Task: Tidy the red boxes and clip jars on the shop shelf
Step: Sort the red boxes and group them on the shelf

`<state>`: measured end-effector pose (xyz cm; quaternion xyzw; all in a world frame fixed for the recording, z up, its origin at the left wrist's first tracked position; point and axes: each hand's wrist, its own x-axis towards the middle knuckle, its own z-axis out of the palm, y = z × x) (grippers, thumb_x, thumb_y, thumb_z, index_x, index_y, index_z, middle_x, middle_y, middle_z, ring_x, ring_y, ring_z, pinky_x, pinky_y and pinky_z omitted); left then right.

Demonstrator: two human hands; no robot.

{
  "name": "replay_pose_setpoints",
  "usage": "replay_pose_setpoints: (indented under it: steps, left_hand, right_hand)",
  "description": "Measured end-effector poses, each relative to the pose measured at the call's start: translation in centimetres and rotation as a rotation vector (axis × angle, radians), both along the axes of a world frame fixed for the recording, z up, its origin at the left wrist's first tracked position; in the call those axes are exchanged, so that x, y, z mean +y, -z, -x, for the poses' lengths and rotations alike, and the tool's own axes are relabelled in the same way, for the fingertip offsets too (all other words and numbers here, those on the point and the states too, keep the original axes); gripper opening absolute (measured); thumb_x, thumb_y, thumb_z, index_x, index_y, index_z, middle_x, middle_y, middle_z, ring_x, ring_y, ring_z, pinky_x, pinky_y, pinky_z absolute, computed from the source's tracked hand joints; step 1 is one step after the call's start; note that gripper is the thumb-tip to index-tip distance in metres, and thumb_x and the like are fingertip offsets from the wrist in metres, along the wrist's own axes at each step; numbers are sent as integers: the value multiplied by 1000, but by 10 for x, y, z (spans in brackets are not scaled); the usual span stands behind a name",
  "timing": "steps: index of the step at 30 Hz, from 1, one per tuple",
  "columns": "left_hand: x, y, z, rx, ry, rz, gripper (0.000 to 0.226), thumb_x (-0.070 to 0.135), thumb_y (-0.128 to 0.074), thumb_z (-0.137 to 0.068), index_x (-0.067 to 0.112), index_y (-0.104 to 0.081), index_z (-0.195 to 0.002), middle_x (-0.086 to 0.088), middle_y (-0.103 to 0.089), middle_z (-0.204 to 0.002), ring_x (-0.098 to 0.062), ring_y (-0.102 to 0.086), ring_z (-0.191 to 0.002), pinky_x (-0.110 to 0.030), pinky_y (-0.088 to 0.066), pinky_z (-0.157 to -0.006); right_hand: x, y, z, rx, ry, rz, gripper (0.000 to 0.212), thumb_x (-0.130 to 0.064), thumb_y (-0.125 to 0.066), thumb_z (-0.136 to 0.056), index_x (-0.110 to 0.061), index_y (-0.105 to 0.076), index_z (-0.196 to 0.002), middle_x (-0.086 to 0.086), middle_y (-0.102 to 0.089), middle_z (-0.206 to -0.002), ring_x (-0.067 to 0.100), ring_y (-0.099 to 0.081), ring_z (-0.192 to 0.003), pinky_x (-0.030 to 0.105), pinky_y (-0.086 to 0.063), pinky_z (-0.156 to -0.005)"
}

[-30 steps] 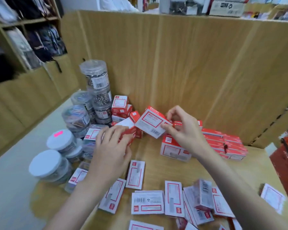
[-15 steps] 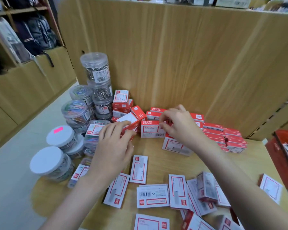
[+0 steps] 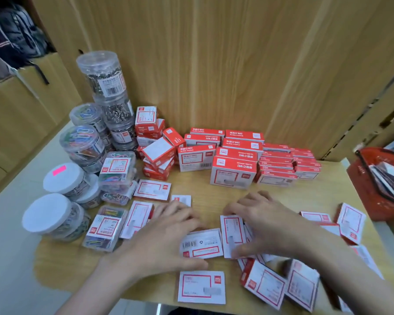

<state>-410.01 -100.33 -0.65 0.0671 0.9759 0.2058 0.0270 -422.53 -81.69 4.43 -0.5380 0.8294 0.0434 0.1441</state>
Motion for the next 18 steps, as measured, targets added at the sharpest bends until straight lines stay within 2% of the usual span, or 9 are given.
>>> replay_pose_setpoints:
  steps: [4,7,10,13,16,18]
  left_hand:
    - [5,-3,1,-1,-46,103,76,76,-29,-61,35,-48,-122,20,-39,-114,-2,-21,-115,-24,-14,-103]
    - [9,-2,2,30,-66,158,77,73,-20,-61,31,-48,-119,18,-42,-112,-5,-23,-112,-21,-10,-99]
    - [15,1,2,98,-94,157,67,67,-29,-64,25,-59,-108,13,-52,-102,-8,-29,-103,-23,-14,-95]
    - [16,7,3,212,-128,175,47,57,-45,-62,21,-67,-84,12,-57,-82,-11,-37,-88,-27,-26,-85]
    - [16,3,7,324,-218,89,44,54,-50,-61,20,-68,-82,10,-58,-79,-11,-41,-86,-25,-29,-79]
    - [13,-8,11,401,-295,-69,44,53,-53,-61,19,-68,-85,13,-56,-81,-10,-43,-86,-22,-32,-76]
  right_hand:
    - [-6,3,-4,-25,52,26,71,-55,-65,-73,-30,-31,-130,-7,-42,-129,16,-35,-120,30,-21,-102]
    - [-7,1,1,-118,143,269,53,-32,-69,-78,-22,-43,-123,-6,-43,-119,15,-45,-113,20,-32,-86]
    - [-1,-5,12,-125,220,542,33,-15,-74,-74,-17,-56,-102,-7,-53,-97,16,-55,-93,13,-32,-70]
    - [8,-12,17,-232,299,702,29,-15,-78,-69,-22,-55,-84,-10,-60,-82,13,-58,-77,14,-42,-70]
    - [14,-16,19,-458,371,801,18,-9,-75,-72,-14,-64,-85,3,-69,-87,20,-64,-79,28,-51,-73]
    - [19,-21,18,-717,420,900,16,-2,-70,-74,-9,-67,-89,6,-71,-89,18,-66,-82,27,-54,-69]
